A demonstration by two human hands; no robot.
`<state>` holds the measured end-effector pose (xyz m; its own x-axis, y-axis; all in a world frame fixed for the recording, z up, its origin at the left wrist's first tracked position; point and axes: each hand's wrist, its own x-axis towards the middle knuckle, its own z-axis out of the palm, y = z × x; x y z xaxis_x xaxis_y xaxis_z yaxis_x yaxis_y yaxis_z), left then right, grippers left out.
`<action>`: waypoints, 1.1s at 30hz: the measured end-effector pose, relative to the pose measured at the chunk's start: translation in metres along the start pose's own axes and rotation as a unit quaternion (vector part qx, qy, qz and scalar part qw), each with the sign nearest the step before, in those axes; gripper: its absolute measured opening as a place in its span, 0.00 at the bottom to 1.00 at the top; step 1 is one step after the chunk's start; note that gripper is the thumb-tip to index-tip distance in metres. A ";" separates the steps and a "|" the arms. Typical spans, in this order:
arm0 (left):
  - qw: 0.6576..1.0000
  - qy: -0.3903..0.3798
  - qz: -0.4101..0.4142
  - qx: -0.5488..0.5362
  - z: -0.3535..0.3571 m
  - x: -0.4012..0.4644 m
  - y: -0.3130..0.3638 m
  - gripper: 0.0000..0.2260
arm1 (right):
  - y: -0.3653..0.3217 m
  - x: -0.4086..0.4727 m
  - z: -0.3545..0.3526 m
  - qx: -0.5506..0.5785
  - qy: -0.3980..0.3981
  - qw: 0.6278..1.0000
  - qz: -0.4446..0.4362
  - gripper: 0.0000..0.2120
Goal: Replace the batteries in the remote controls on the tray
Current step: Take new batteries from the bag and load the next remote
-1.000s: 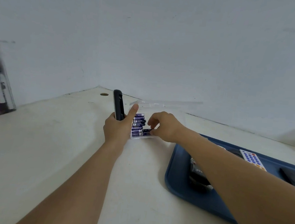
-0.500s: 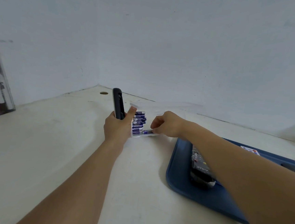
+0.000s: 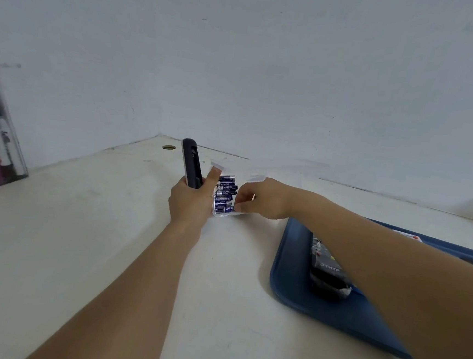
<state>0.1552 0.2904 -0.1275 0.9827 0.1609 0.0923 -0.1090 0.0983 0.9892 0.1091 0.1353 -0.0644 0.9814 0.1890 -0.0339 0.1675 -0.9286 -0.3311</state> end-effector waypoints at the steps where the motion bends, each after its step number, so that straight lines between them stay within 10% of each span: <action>1: 1.000 -0.001 -0.001 0.002 0.000 0.001 0.000 0.27 | -0.001 0.000 0.000 0.019 0.010 1.000 -0.007 0.13; 11: 1.000 0.000 -0.010 0.010 0.001 0.000 0.000 0.28 | -0.004 0.021 0.024 0.288 0.190 0.931 0.119 0.08; 33: 1.000 0.005 -0.009 0.027 0.002 -0.001 0.000 0.27 | -0.009 0.014 0.028 0.422 0.181 0.884 0.091 0.08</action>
<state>0.1550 0.2880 -0.1270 0.9827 0.1700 0.0740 -0.0831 0.0475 0.9954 0.1184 0.1549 -0.0884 0.9764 -0.1946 0.0939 0.0237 -0.3352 -0.9418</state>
